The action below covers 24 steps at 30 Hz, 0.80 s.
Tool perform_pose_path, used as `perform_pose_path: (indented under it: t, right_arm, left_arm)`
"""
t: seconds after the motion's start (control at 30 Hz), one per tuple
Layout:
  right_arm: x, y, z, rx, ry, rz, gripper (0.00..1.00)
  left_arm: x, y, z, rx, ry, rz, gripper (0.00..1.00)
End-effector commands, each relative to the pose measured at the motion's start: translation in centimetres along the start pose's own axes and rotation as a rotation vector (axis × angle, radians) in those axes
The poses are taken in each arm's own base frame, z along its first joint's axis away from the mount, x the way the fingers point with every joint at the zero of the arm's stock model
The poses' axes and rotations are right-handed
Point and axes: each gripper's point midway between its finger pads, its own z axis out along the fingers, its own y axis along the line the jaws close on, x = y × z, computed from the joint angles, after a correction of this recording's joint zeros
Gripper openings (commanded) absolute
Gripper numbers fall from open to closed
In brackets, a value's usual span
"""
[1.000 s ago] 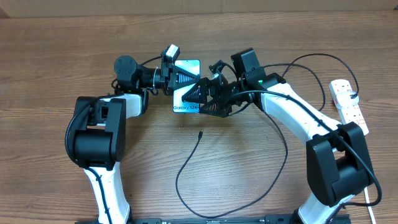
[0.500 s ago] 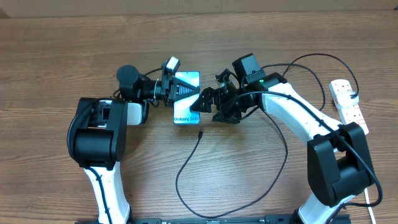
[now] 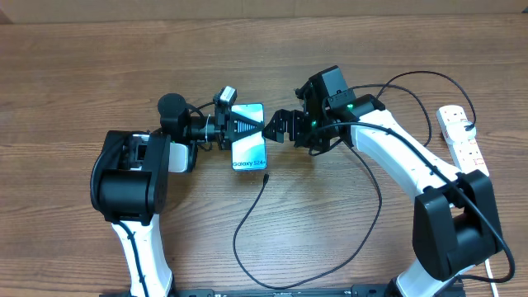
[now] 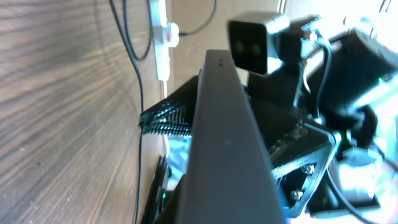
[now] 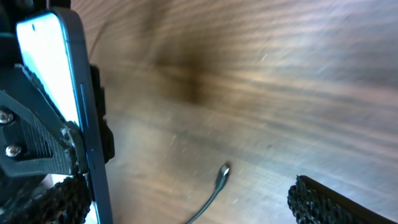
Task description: Plug charger to phone and switch on socket
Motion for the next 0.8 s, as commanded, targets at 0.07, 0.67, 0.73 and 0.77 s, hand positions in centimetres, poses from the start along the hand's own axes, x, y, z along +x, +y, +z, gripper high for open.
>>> perform_pose_path:
  t: [0.07,0.67,0.73,0.77]
  right_arm:
    - [-1.2,-6.4,0.9,0.288,-0.083,0.037,1.0]
    - [-1.2,-6.5,0.9,0.289,-0.081,0.038,1.0]
    - [-1.2,-6.5,0.9,0.289,-0.081,0.038,1.0]
    - [-1.2,-6.5,0.9,0.289,-0.081,0.038,1.0]
  left_arm:
    - [-0.4,0.3,0.0,-0.015,-0.021,0.008,0.04]
    - [-0.8,8.7,-1.1,-0.261,-0.201,-0.145,0.04]
    - [-0.7,10.2,-1.5,-0.325,-0.226,-0.165,0.04]
    - [-0.5,11.0,-1.8,-0.366,-0.24,-0.176,0.04]
